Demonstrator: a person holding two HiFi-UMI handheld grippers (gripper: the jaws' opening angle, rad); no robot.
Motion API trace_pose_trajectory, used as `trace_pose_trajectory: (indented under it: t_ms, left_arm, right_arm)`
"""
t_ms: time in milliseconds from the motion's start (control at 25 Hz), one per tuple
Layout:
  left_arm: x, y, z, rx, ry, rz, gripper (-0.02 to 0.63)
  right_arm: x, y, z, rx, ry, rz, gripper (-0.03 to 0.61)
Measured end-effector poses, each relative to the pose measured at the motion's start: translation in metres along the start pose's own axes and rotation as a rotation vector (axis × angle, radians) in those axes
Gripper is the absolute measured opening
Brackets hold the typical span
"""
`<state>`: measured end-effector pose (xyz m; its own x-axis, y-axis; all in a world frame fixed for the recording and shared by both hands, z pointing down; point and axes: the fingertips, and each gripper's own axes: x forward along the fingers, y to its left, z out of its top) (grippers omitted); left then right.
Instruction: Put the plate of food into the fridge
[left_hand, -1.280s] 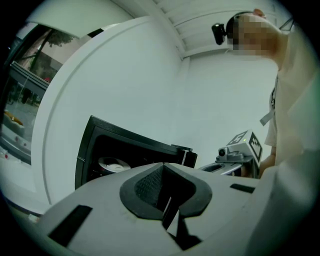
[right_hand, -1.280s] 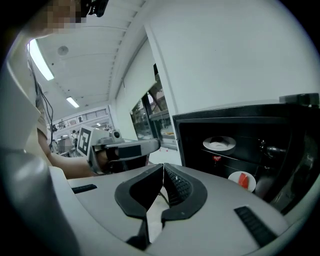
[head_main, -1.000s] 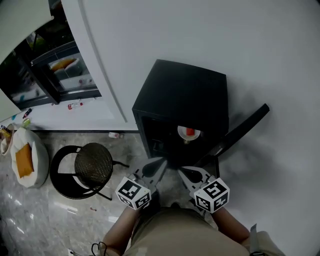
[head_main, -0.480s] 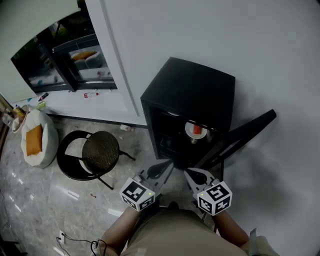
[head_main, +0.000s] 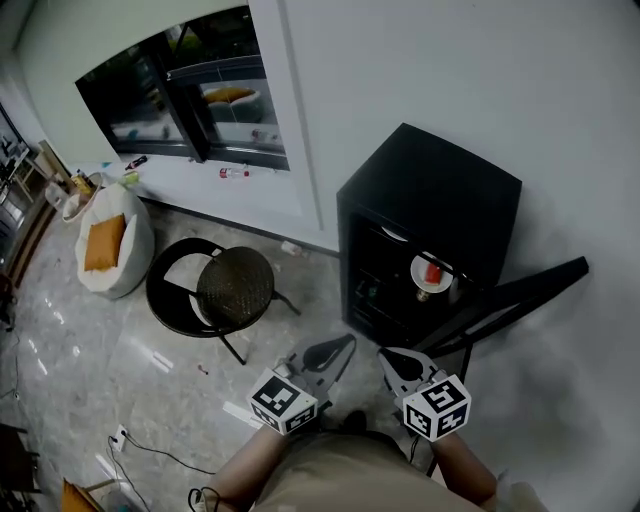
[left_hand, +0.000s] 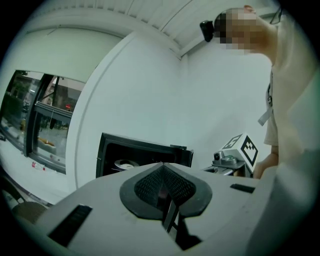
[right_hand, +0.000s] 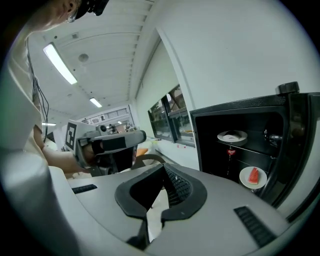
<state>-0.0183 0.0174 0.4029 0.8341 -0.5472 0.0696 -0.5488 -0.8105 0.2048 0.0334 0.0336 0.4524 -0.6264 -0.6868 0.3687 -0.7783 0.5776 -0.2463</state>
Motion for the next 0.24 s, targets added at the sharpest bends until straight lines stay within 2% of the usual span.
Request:
trace_pose_trajectory:
  t_ms: [240]
  left_arm:
    - [-0.025, 0.008, 0.004, 0.009, -0.016, 0.02, 0.012]
  right_arm:
    - [0.013, 0.022, -0.002, -0.007, 0.015, 0.028, 0.021]
